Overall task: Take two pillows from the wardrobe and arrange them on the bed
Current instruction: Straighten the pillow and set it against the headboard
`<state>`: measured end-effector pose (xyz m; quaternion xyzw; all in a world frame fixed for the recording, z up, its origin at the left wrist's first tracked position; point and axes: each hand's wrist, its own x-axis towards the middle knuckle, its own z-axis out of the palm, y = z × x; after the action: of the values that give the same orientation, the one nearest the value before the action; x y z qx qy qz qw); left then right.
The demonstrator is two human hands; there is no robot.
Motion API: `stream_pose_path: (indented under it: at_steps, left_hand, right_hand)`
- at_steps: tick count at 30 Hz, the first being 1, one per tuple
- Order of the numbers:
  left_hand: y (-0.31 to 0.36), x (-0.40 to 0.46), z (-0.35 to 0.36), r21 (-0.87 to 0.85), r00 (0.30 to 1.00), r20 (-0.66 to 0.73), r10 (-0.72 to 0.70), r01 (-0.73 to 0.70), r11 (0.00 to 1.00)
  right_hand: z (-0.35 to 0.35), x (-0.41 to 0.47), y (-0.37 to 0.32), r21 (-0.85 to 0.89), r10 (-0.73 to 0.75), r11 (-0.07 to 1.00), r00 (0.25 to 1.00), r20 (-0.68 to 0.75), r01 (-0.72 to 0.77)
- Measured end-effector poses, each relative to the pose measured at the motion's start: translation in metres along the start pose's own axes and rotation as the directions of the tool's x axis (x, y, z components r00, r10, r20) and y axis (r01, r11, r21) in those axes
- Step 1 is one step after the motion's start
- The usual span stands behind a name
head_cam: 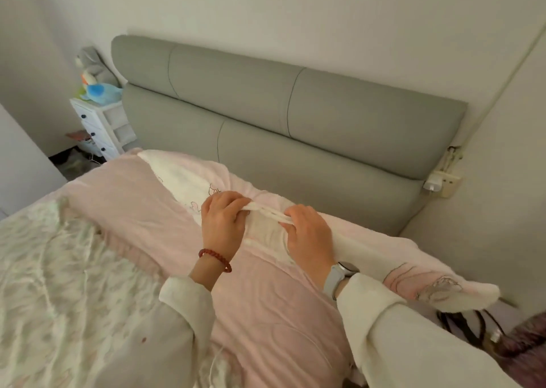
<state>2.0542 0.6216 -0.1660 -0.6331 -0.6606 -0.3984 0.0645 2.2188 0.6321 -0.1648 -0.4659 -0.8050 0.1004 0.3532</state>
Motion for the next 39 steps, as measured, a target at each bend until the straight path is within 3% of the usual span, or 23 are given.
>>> stream_pose_path:
  at_steps: [3,5,7,11,15,19,23,25,28,31,33,36,38,39]
  left_hand:
    - [-0.036,-0.017,0.019,0.066,0.985,0.049,-0.163,0.160,0.985]
    - [-0.062,-0.038,0.037,0.074,0.930,0.111,-0.351,0.345,0.936]
    - [-0.085,-0.060,0.060,0.074,0.827,0.169,-0.536,0.532,0.844]
    - [-0.104,-0.096,0.114,0.008,0.540,0.252,-0.803,0.828,0.560]
    - [-0.115,-0.117,0.168,-0.011,0.292,0.278,-0.915,0.954,0.301]
    - [-0.126,-0.138,0.207,-0.053,0.096,0.308,-0.947,0.995,0.084]
    - [-0.140,-0.156,0.236,-0.212,-0.073,0.411,-0.909,0.962,-0.173]
    - [-0.146,-0.161,0.246,-0.292,-0.101,0.395,-0.913,0.928,-0.230]
    - [-0.155,-0.161,0.253,-0.337,-0.116,0.328,-0.938,0.913,-0.231]
    - [-0.160,-0.157,0.250,-0.327,-0.164,0.315,-0.935,0.906,-0.269]
    - [-0.159,-0.154,0.241,-0.348,-0.105,0.249,-0.963,0.918,-0.190]
    - [-0.149,-0.156,0.222,-0.378,0.014,0.083,-0.996,0.925,-0.018]
    - [-0.137,-0.170,0.218,-0.334,-0.005,0.074,-0.997,0.942,-0.030]
    - [-0.131,-0.179,0.219,-0.278,-0.053,0.098,-0.994,0.958,-0.078]
  right_hand:
    - [0.042,0.004,0.018,0.041,0.007,0.999,0.968,0.252,-0.018]
    - [0.071,0.003,0.041,0.025,0.047,0.998,0.901,0.431,-0.064]
    - [0.097,0.004,0.069,-0.007,0.115,0.991,0.829,0.548,-0.133]
    - [0.139,0.006,0.136,-0.108,0.240,0.968,0.697,0.676,-0.228]
    - [0.177,0.014,0.196,-0.185,0.316,0.946,0.645,0.695,-0.265]
    - [0.214,0.038,0.244,-0.258,0.338,0.941,0.664,0.667,-0.219]
    - [0.248,0.058,0.283,-0.315,0.376,0.925,0.610,0.697,-0.210]
    - [0.262,0.061,0.296,-0.355,0.448,0.894,0.566,0.692,-0.274]
    - [0.279,0.063,0.309,-0.446,0.549,0.836,0.492,0.676,-0.321]
    - [0.281,0.069,0.308,-0.440,0.577,0.816,0.474,0.665,-0.376]
    - [0.275,0.070,0.299,-0.289,0.530,0.827,0.497,0.687,-0.481]
    - [0.255,0.055,0.286,-0.155,0.481,0.856,0.650,0.588,-0.493]
    - [0.240,0.039,0.289,-0.180,0.455,0.885,0.720,0.524,-0.429]
    - [0.233,0.031,0.297,-0.229,0.454,0.889,0.708,0.541,-0.396]
